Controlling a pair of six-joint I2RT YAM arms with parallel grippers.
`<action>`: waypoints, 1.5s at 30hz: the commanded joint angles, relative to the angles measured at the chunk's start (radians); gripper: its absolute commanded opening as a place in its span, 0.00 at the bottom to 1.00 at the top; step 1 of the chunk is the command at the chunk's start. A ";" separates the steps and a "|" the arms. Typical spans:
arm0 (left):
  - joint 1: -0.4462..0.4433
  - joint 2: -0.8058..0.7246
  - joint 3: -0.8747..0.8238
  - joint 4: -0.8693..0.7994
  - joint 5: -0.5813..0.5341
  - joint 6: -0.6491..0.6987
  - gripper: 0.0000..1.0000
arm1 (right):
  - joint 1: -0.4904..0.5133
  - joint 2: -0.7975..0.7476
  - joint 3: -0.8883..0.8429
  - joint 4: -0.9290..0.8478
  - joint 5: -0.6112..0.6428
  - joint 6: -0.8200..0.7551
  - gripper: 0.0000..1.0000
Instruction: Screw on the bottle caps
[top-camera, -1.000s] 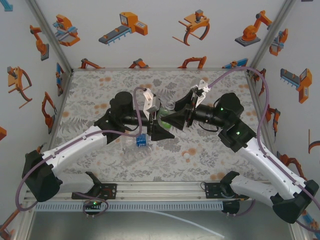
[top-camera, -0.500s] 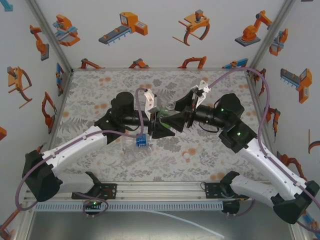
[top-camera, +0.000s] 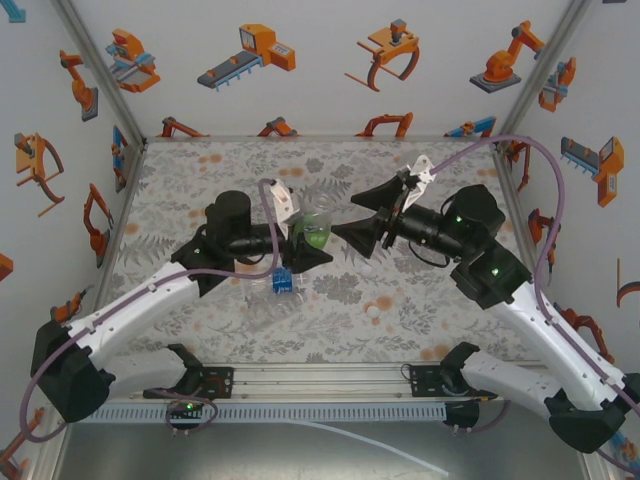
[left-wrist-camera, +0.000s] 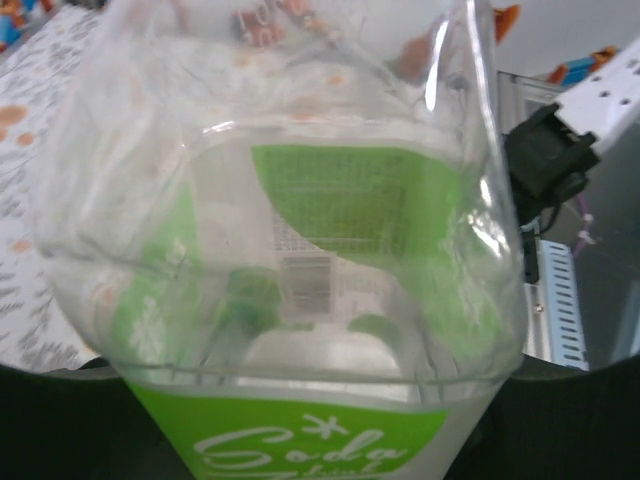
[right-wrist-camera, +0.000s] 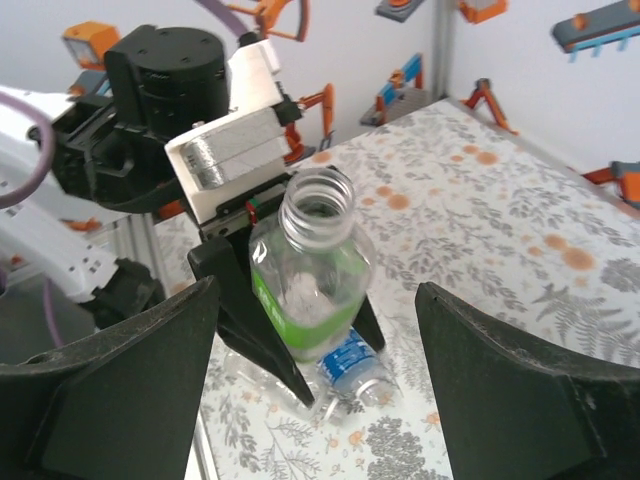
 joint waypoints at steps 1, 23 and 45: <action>0.066 -0.045 -0.016 -0.065 -0.038 -0.042 0.07 | 0.005 0.009 0.023 -0.061 0.133 0.011 0.70; 0.147 -0.071 -0.081 -0.088 -0.036 -0.074 0.00 | 0.003 0.300 -0.141 -0.556 0.431 0.400 0.64; 0.140 0.036 -0.044 -0.057 -0.014 -0.126 0.00 | -0.110 0.293 -0.415 -0.546 0.467 0.510 0.48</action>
